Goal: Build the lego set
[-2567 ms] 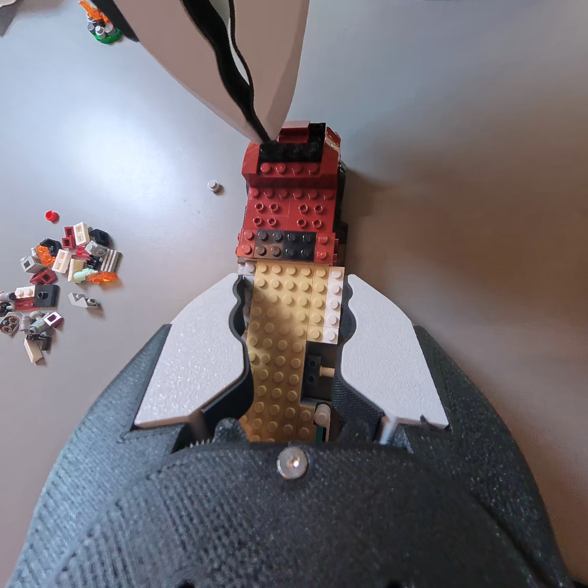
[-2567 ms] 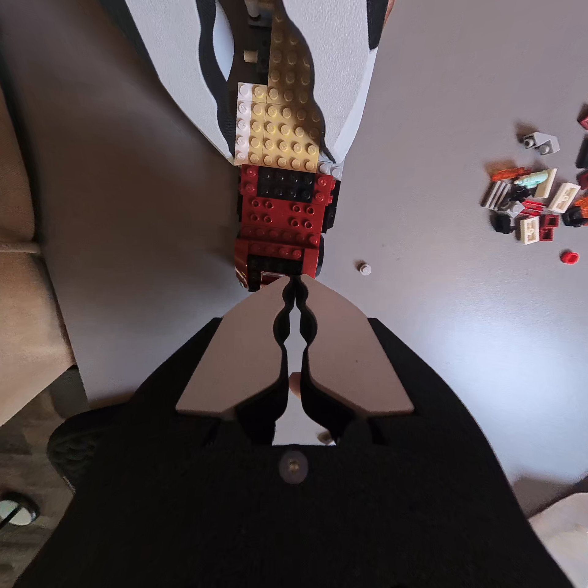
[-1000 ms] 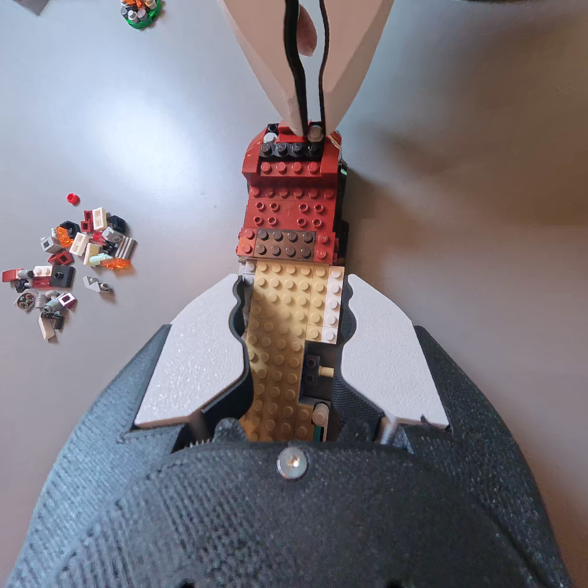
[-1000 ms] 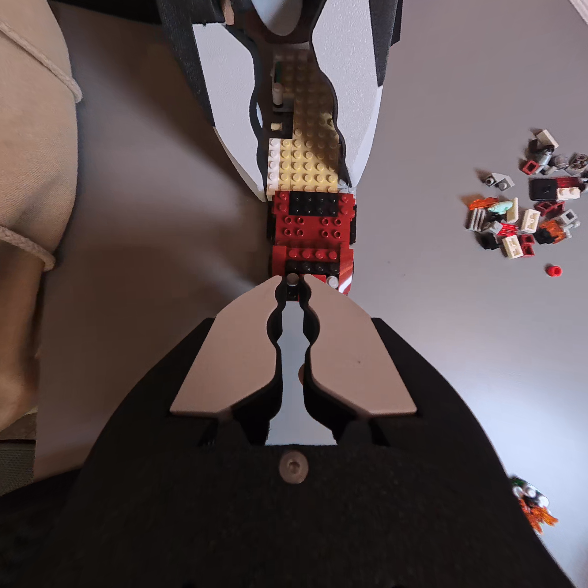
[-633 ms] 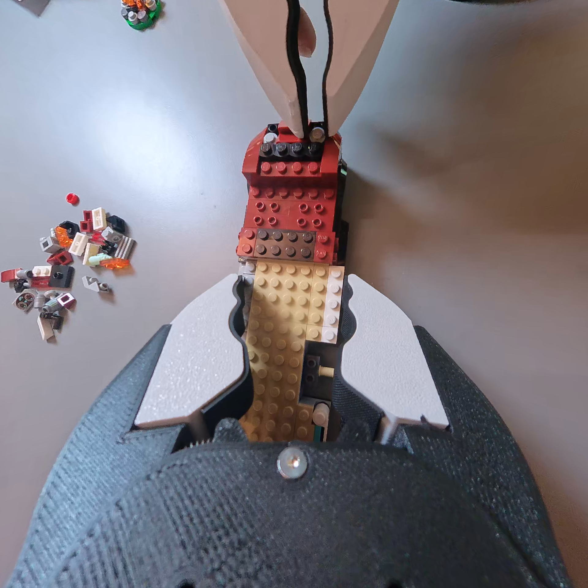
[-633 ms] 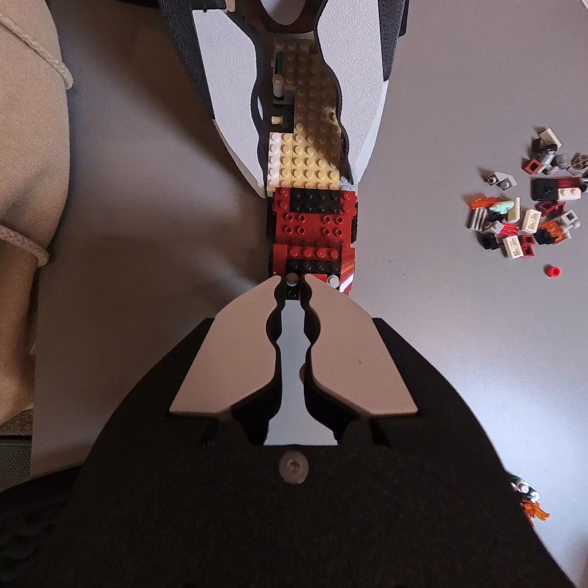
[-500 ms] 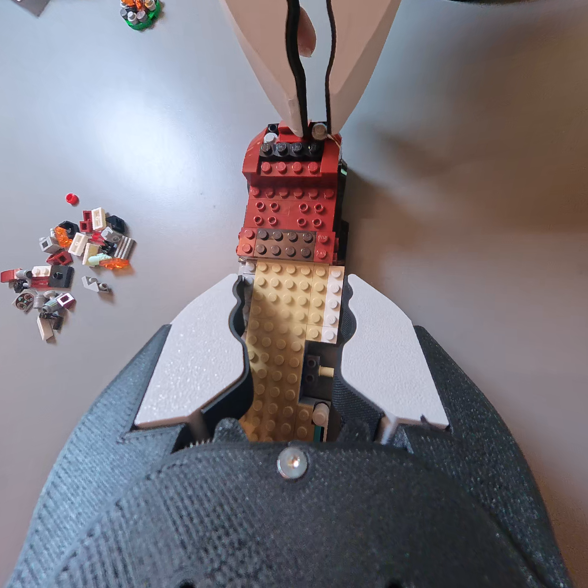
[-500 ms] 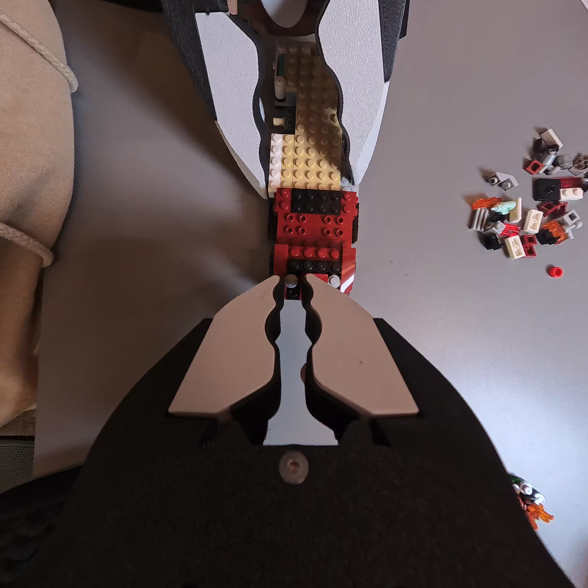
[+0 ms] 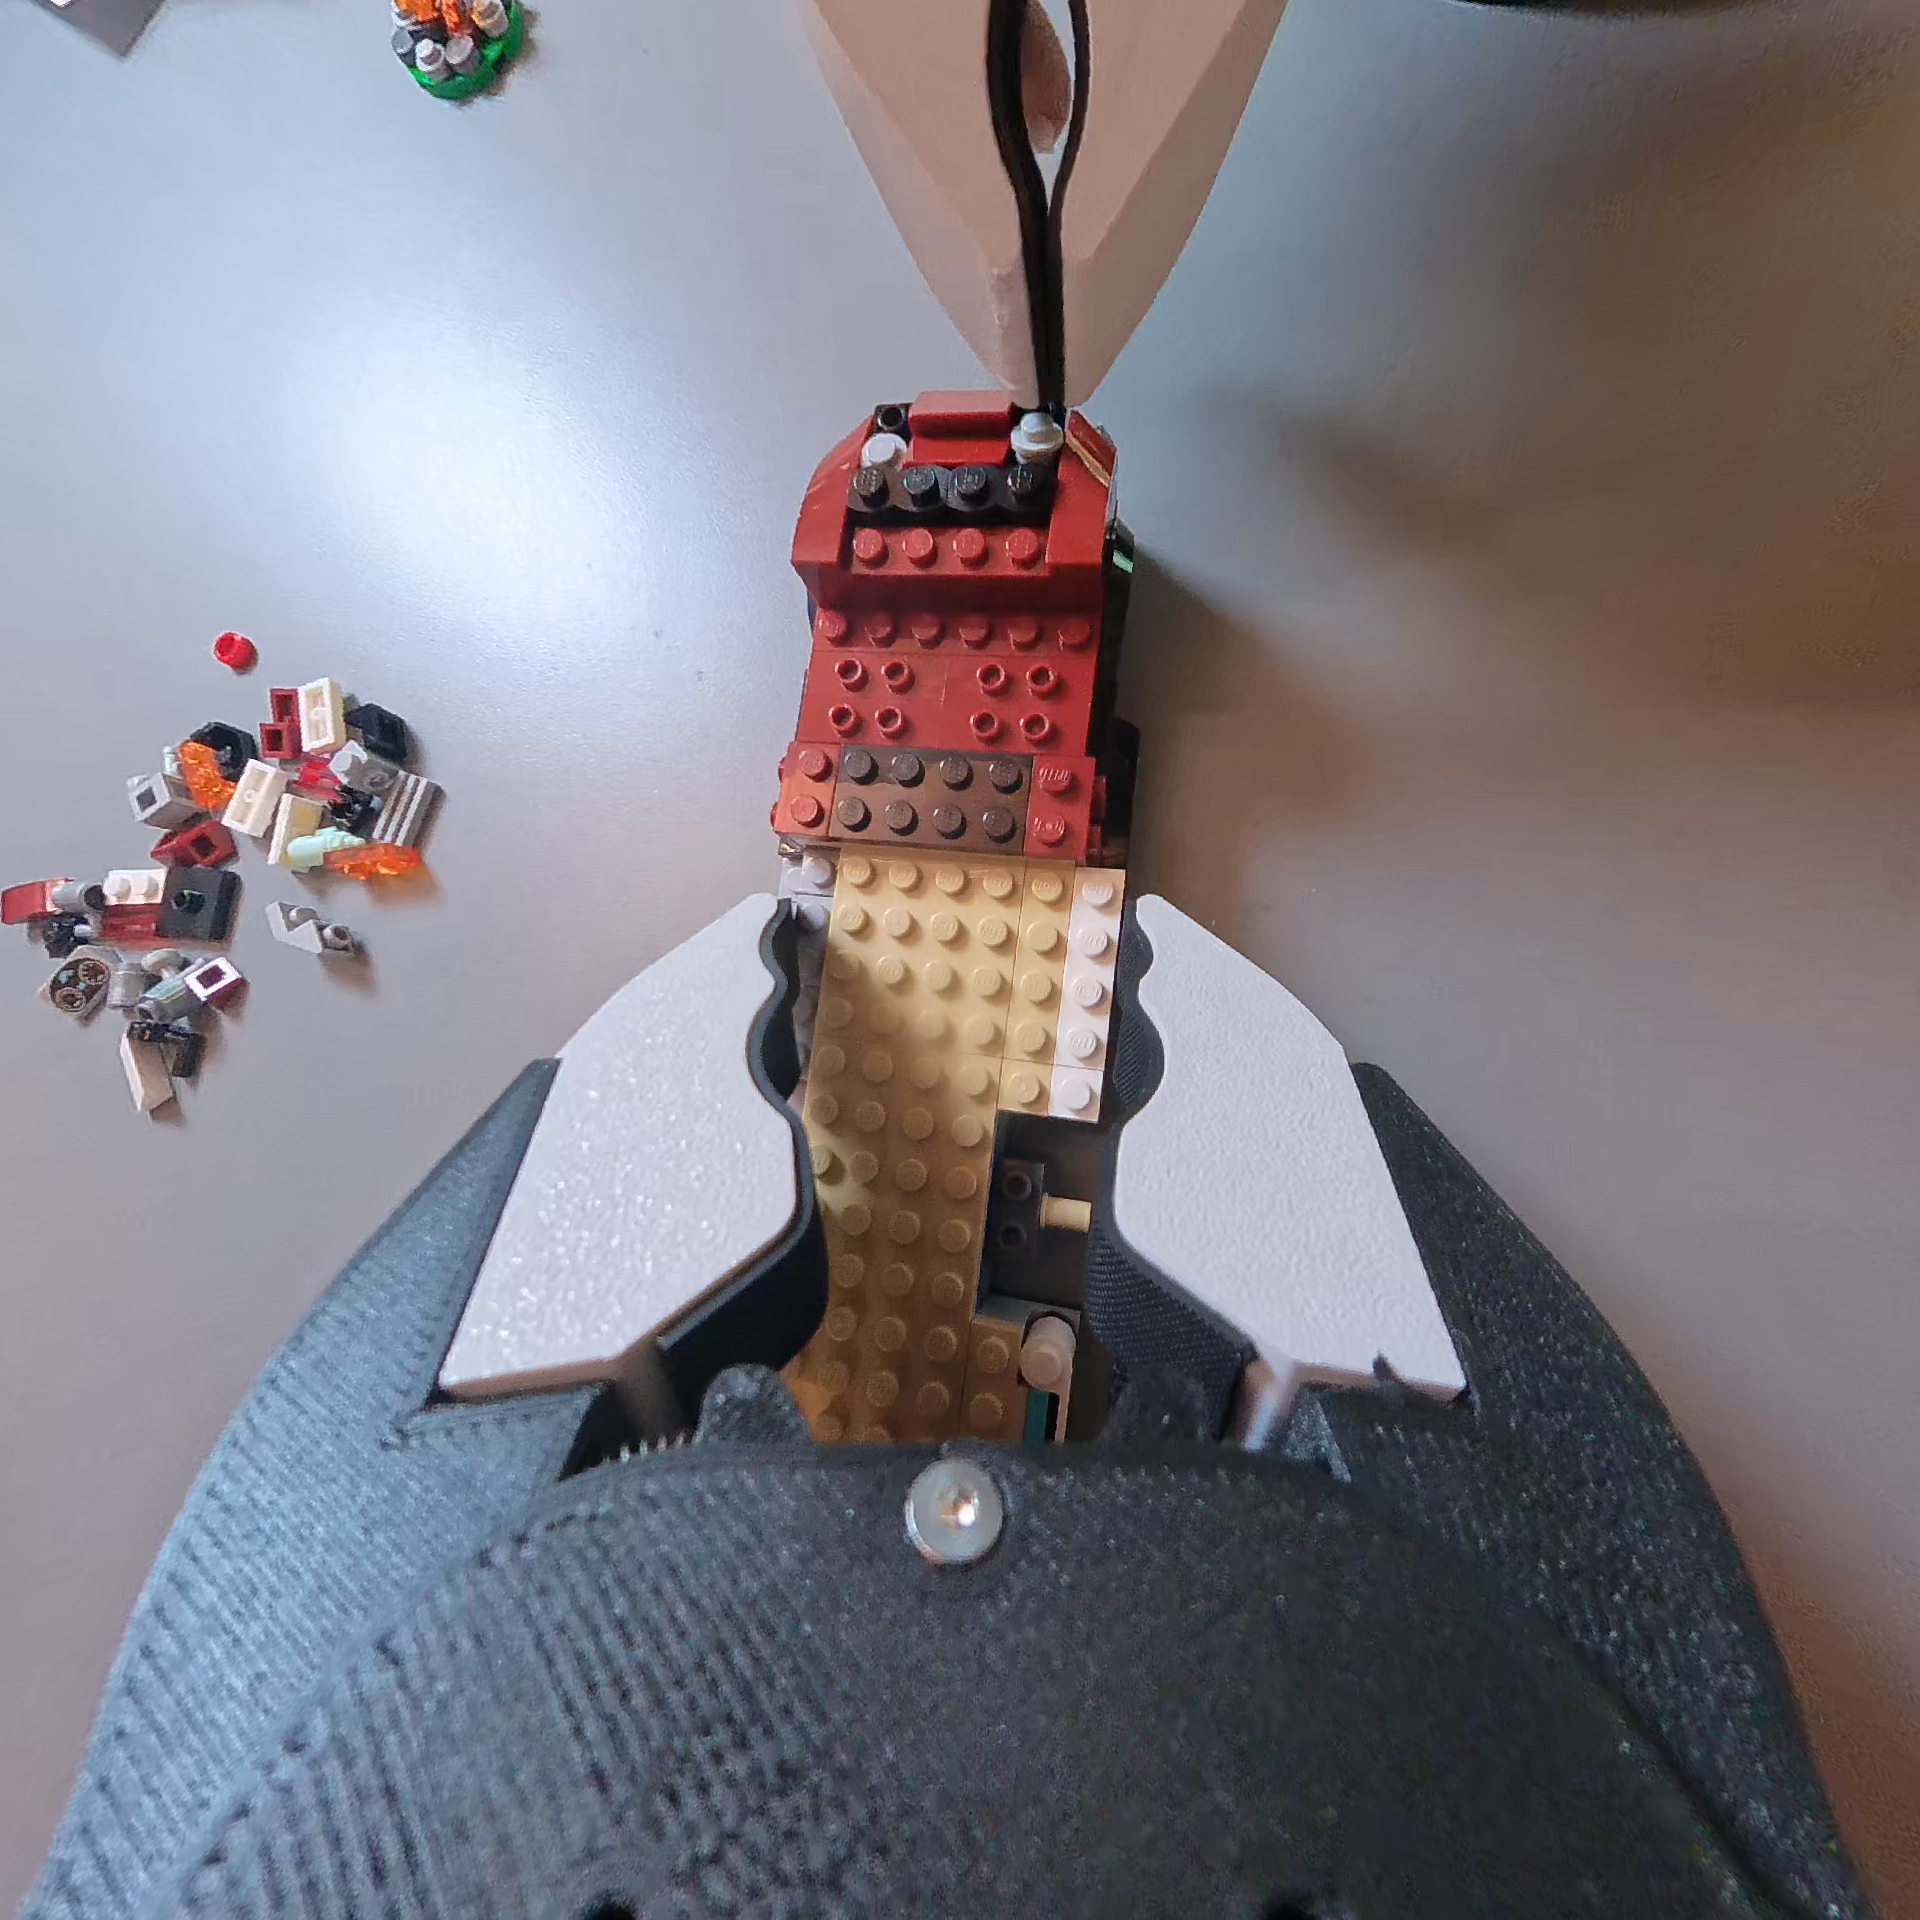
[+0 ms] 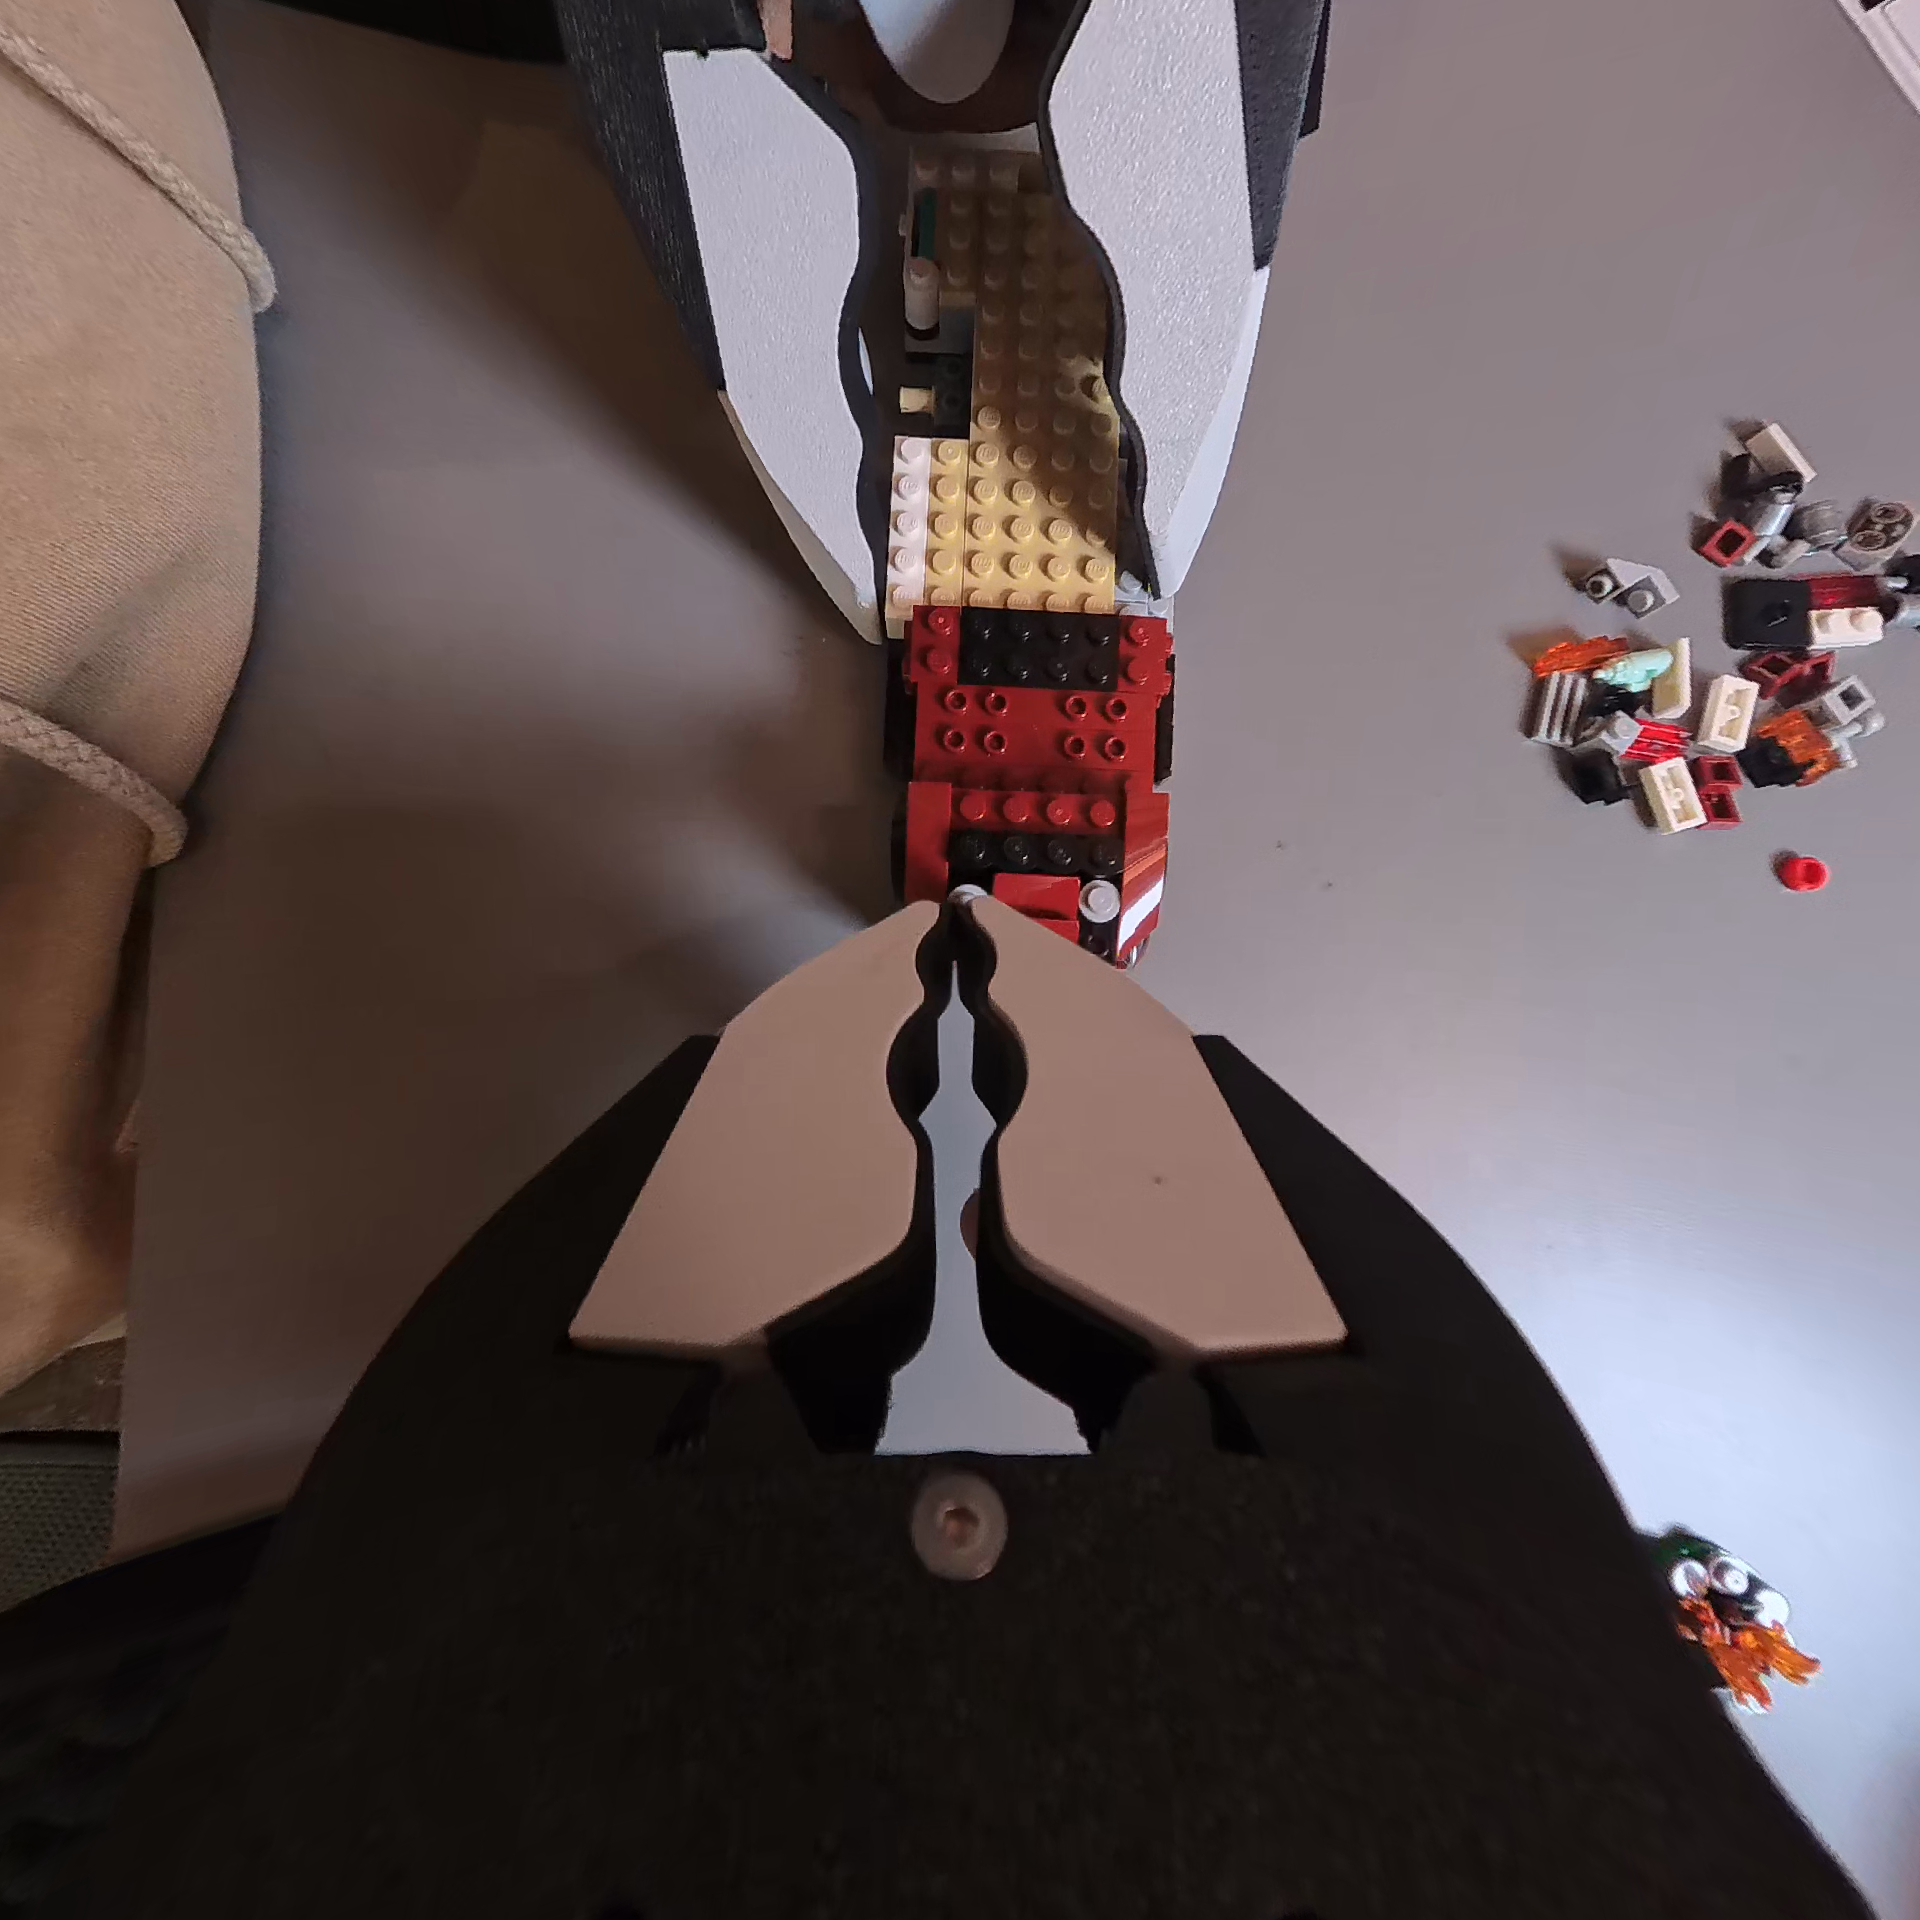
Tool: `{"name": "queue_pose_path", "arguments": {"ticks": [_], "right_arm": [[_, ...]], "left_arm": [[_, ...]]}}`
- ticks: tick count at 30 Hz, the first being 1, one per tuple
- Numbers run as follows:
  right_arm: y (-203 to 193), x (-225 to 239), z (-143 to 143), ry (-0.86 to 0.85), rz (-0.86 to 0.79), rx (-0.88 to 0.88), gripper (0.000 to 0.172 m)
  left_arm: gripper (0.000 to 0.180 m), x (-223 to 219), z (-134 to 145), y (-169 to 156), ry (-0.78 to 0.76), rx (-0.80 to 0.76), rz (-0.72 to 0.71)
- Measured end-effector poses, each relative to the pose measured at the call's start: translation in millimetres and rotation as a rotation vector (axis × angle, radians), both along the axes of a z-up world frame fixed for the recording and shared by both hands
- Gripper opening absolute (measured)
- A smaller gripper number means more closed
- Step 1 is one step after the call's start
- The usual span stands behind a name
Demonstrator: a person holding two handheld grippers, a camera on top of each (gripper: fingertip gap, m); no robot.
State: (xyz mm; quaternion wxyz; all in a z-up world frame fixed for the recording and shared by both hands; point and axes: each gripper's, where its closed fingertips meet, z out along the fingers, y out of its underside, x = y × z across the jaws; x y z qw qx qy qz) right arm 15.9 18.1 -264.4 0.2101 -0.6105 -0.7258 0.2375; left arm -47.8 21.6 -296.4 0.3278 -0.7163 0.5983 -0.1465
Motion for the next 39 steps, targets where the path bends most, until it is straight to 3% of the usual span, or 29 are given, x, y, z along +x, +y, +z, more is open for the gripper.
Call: {"name": "queue_pose_path", "arguments": {"ticks": [31, 39], "right_arm": [[0.1, -6.8, -3.3, -0.272, 0.087, 0.044, 0.000], [-0.2, -6.6, -3.0, -0.240, 0.066, 0.032, 0.000]], "left_arm": [[0.059, -0.1, -0.2, 0.0, -0.002, 0.002, -0.004], [0.059, -0.1, -0.2, 0.1, -0.008, 0.005, -0.013]]}}
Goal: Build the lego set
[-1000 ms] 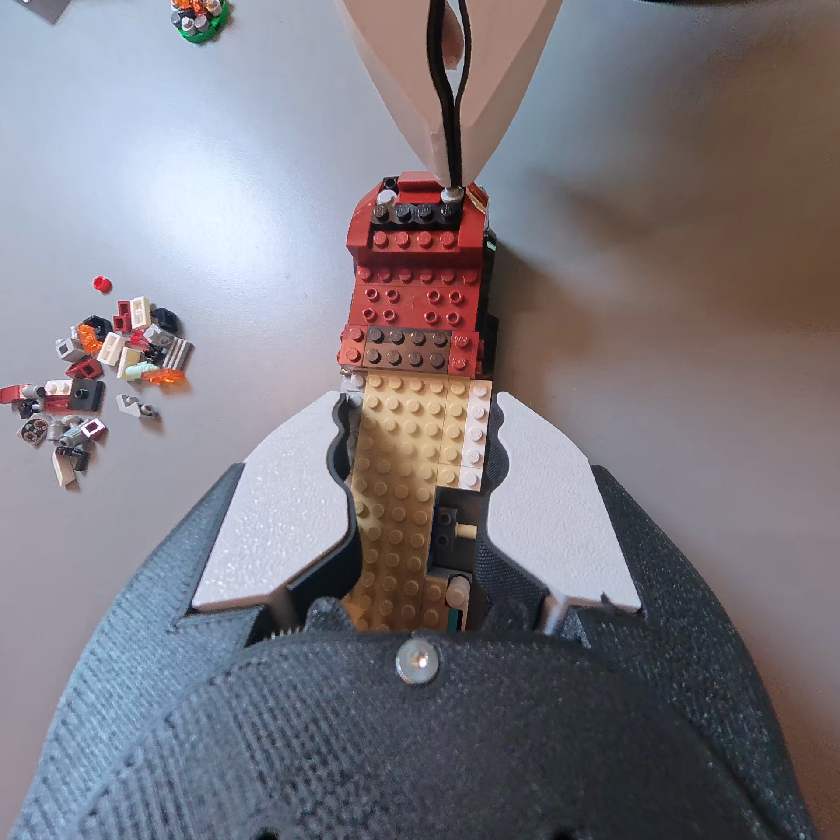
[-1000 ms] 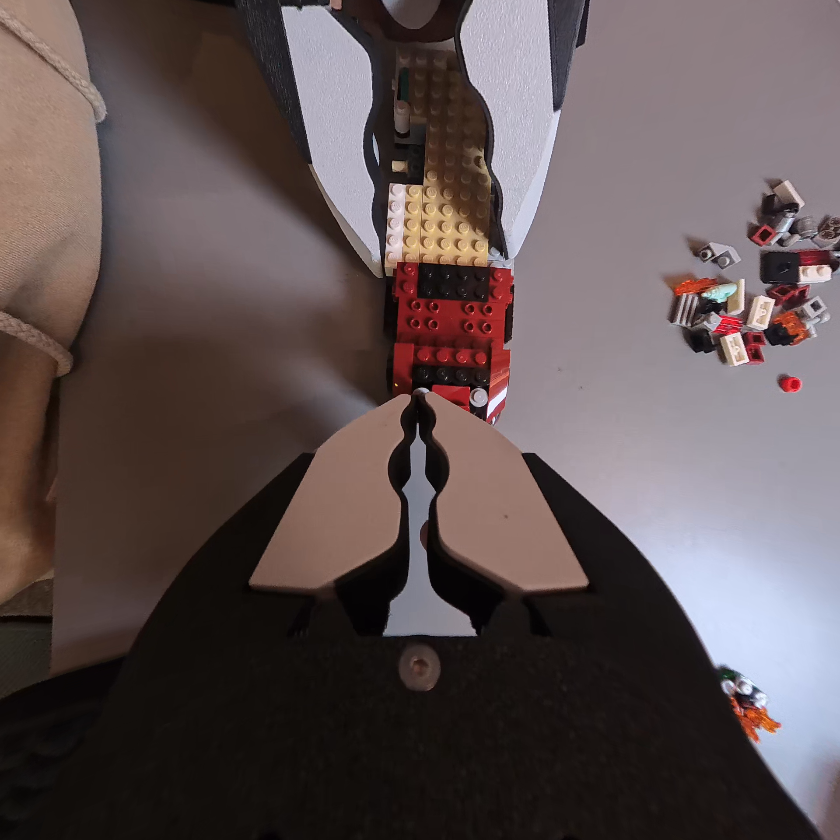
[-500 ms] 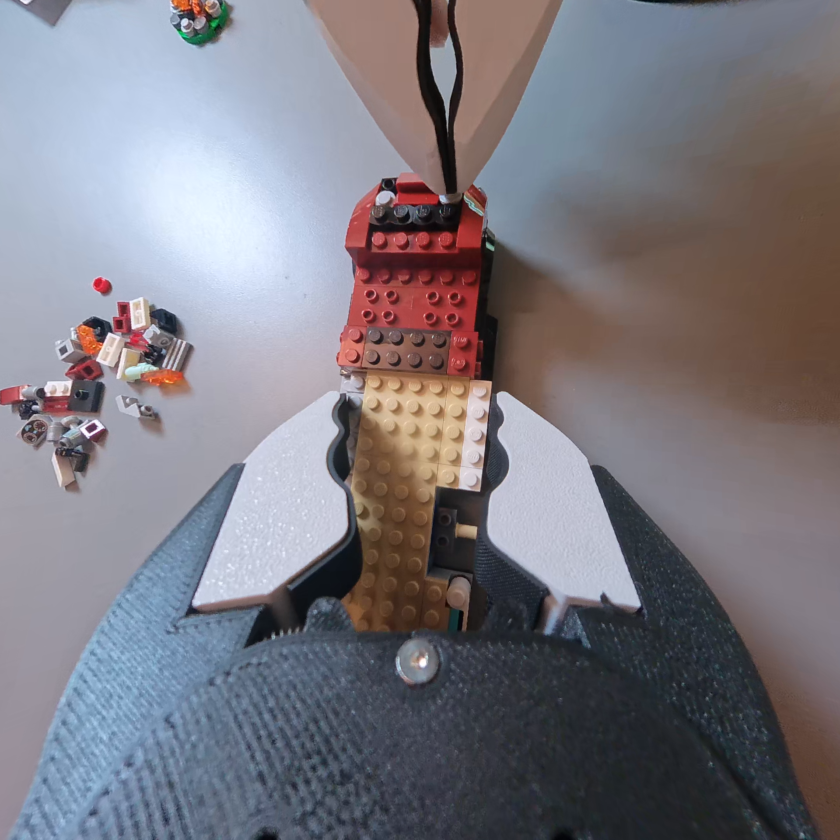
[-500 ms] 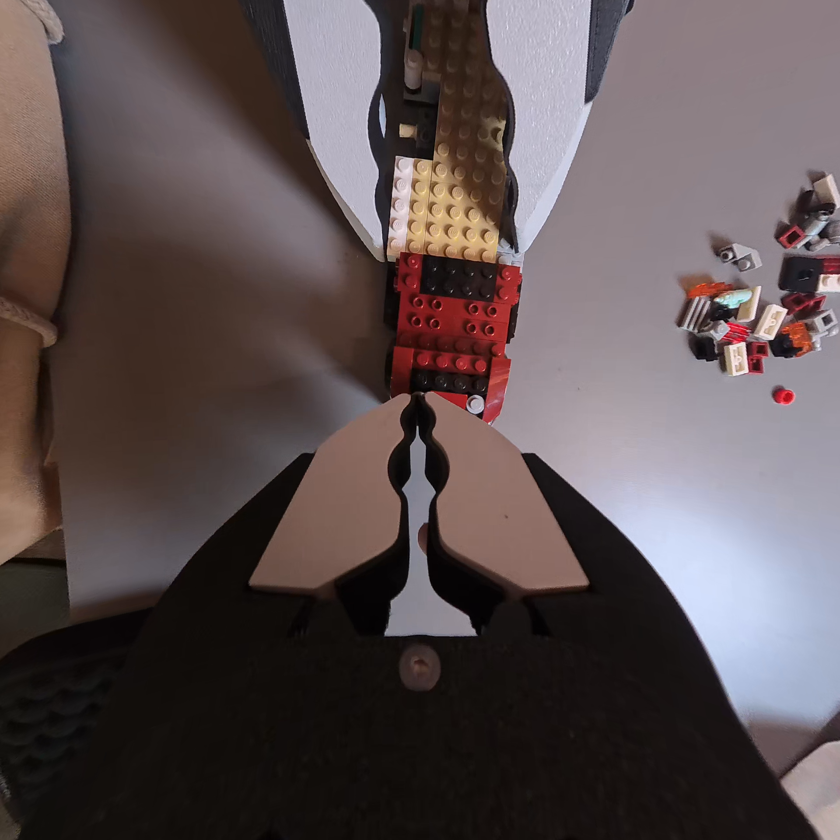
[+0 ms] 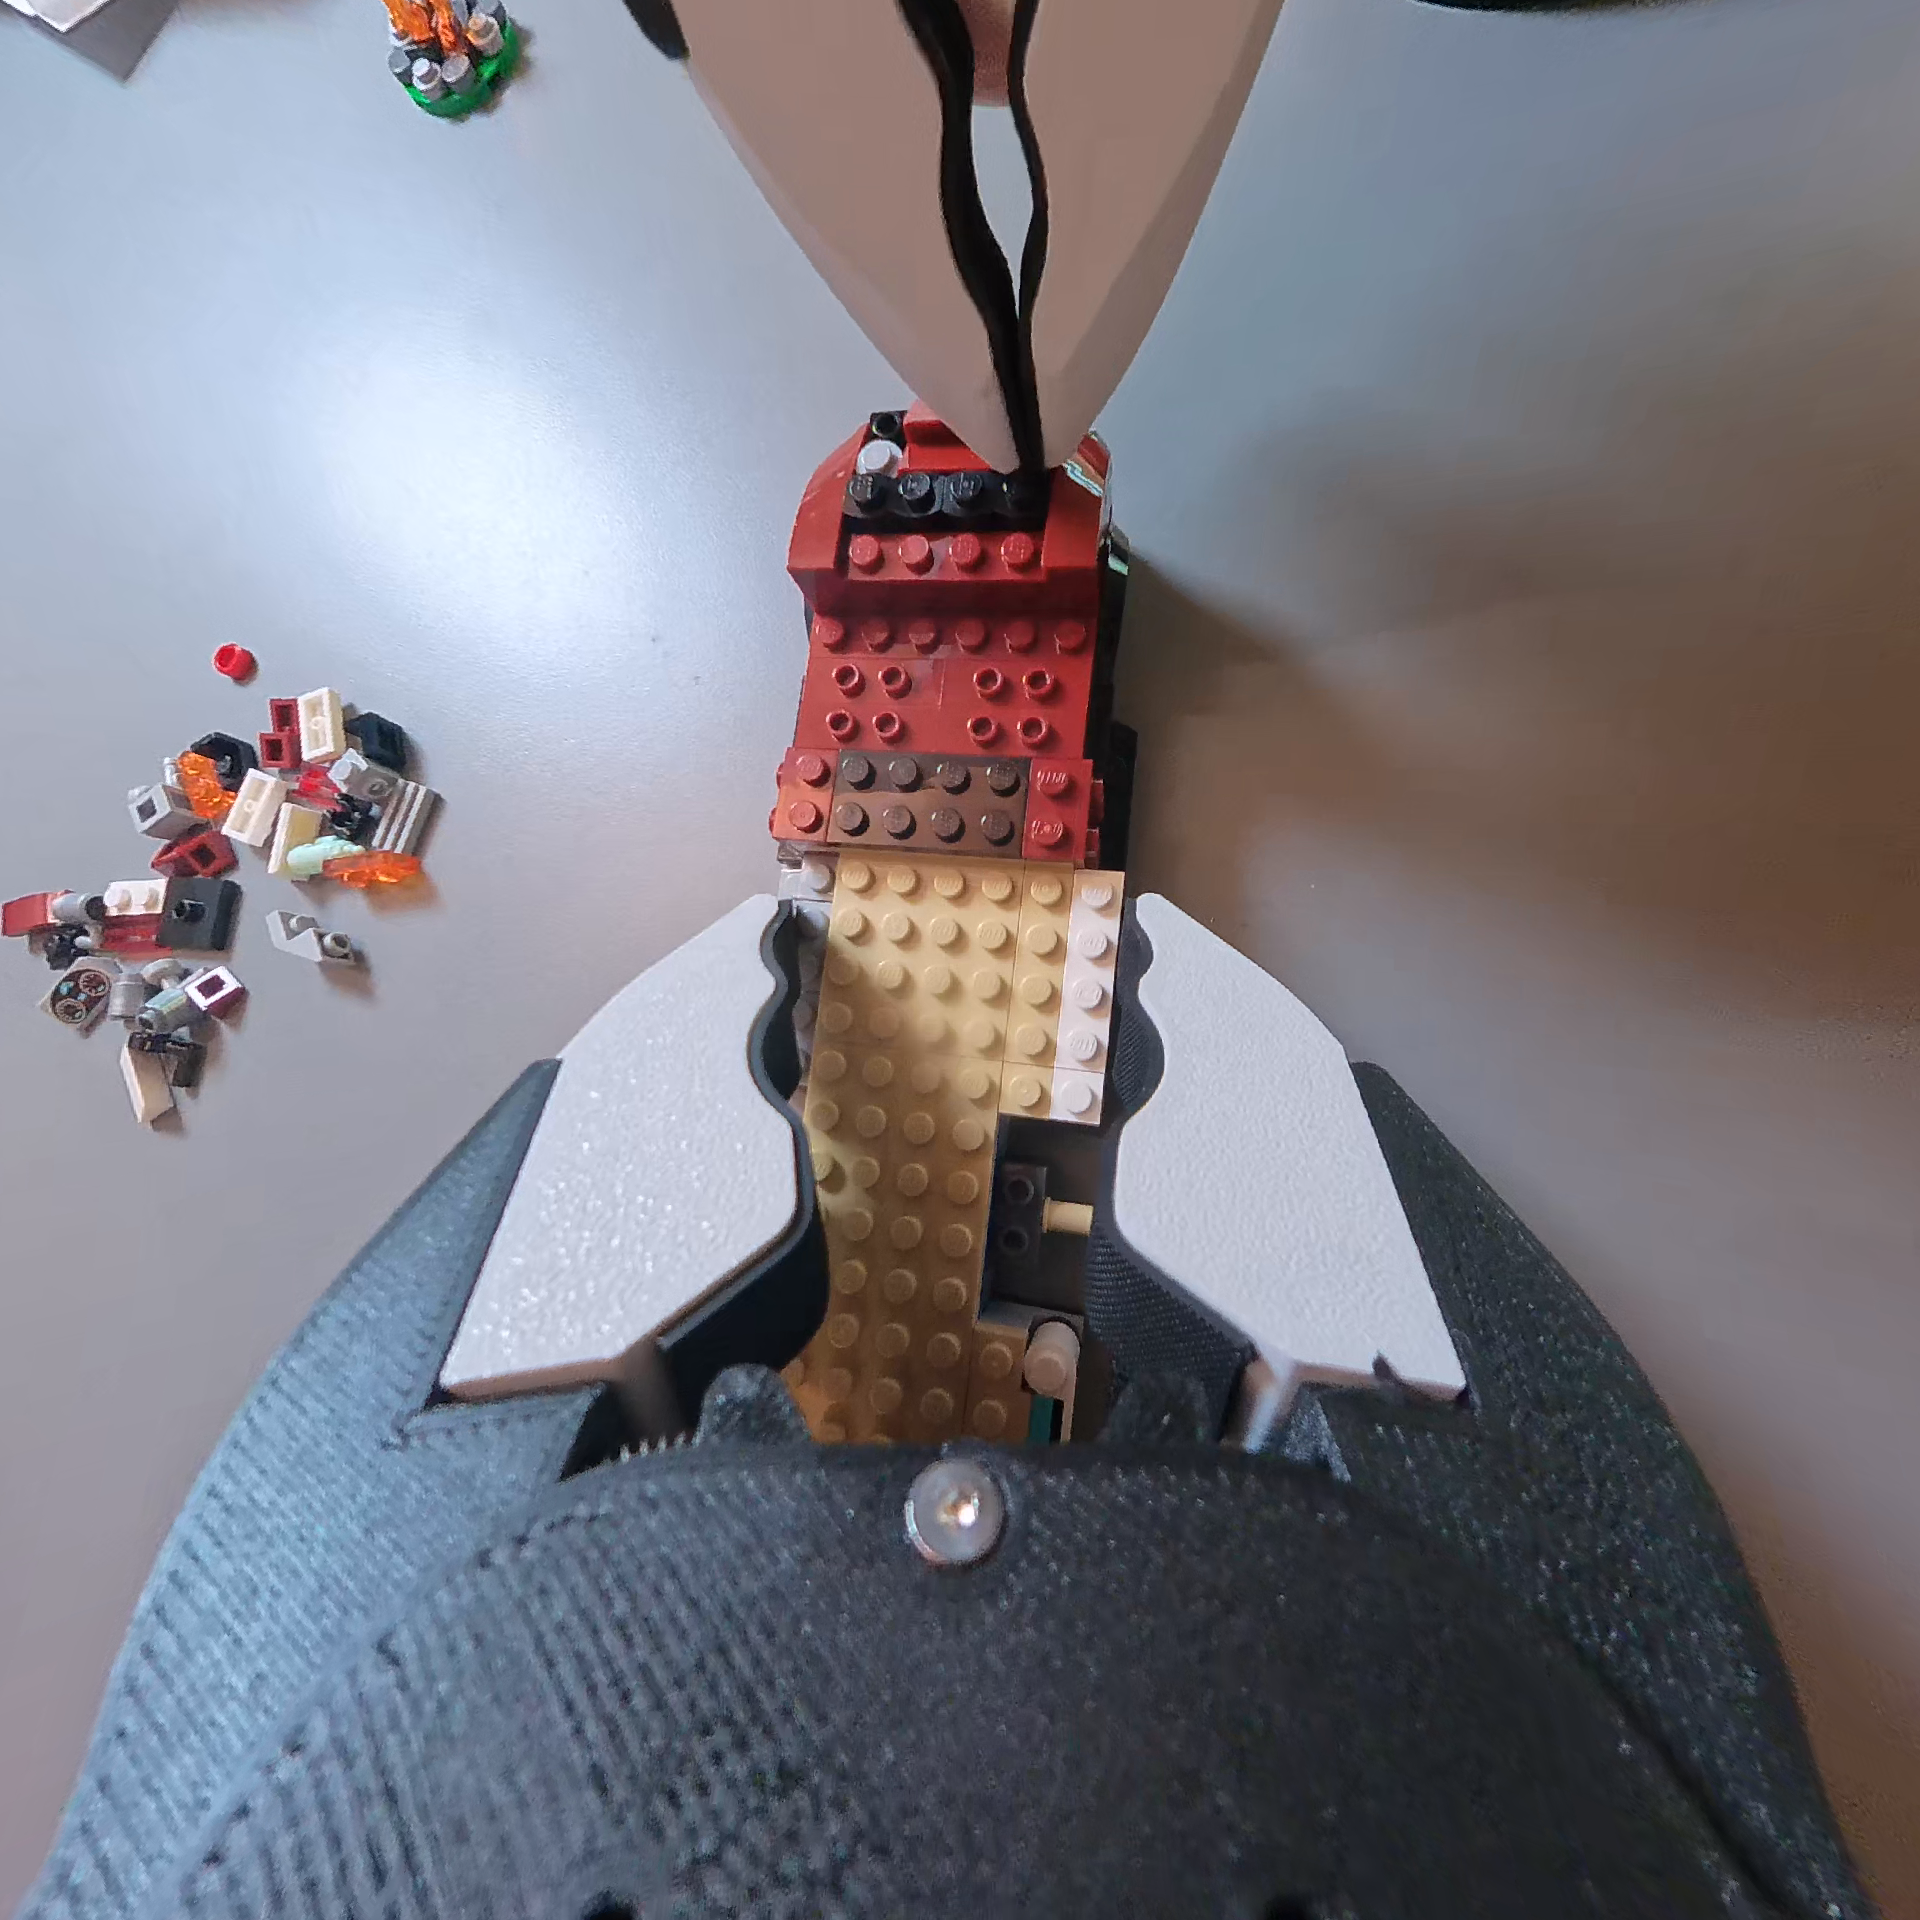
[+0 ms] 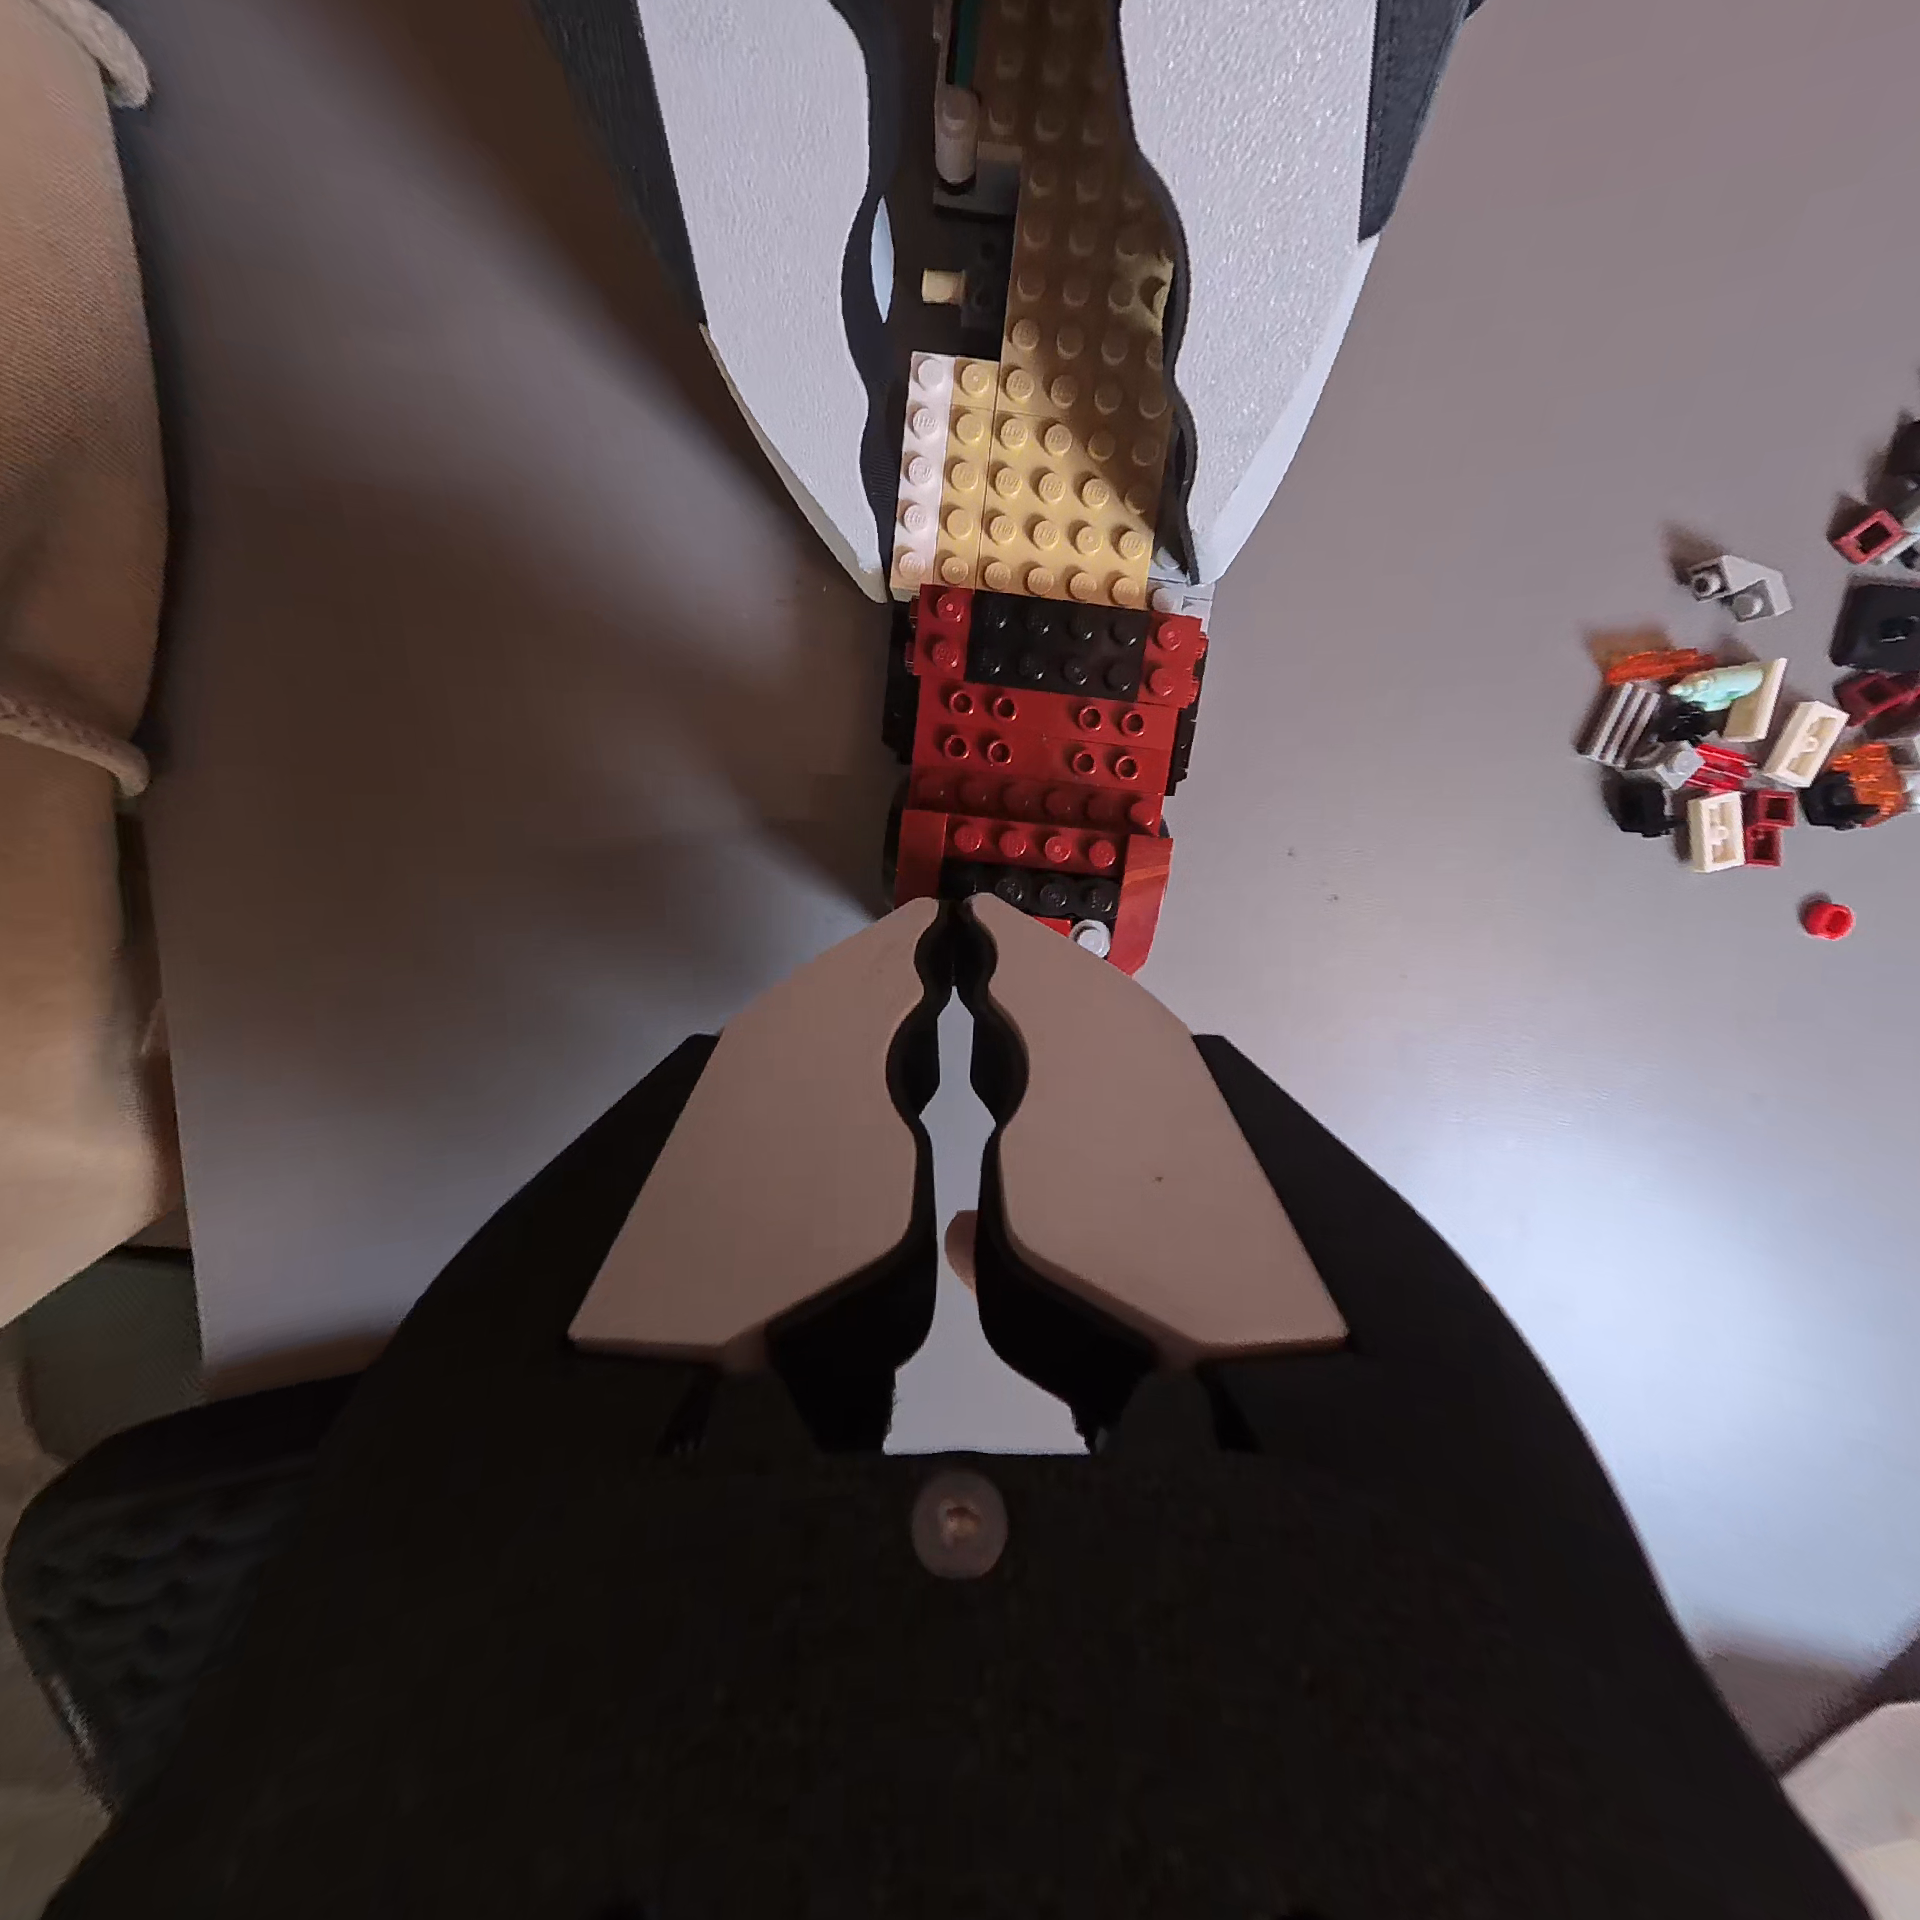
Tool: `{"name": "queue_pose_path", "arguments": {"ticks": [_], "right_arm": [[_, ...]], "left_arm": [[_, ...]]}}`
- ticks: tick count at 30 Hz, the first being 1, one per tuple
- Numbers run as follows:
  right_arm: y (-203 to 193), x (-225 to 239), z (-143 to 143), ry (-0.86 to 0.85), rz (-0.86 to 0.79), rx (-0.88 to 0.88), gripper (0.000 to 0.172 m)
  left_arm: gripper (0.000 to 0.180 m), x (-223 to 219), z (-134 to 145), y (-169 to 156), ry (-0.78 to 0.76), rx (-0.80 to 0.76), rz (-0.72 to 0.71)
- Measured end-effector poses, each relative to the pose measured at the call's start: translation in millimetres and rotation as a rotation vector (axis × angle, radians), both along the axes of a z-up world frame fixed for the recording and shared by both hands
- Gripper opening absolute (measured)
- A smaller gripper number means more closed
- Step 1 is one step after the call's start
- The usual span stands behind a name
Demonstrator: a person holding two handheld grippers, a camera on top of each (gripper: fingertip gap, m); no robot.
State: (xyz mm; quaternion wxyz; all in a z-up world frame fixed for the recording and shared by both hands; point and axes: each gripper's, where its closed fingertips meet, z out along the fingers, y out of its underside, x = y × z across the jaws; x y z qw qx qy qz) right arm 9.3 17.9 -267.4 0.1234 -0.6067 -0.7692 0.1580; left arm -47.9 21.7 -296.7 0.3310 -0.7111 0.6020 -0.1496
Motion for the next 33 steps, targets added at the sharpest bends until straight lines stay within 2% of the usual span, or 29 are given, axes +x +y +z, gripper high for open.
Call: {"name": "queue_pose_path", "arguments": {"ticks": [4, 7, 15, 28, 33], "right_arm": [[-6, 0, 7, 0.074, -0.026, -0.066, 0.000], [1, 2, 13, 0.105, -0.055, -0.044, 0.000], [1, 3, 0, 0.059, -0.033, -0.030, 0.001], [2, 4, -1, -0.050, -0.037, -0.036, 0.000], [2, 3, -1, -0.001, -0.041, -0.020, 0.000]], "left_arm": [[0.059, 0, 0, 0, -0.002, 0.001, -0.002], [0.059, 0, 0, 0, -0.002, 0.001, -0.002], [0.059, 0, 0, 0, -0.005, 0.001, -0.004], [0.059, 0, 0, -1, -0.004, 0.000, -0.005], [0.059, -1, 0, 0, -0.005, 0.001, -0.010]]}}
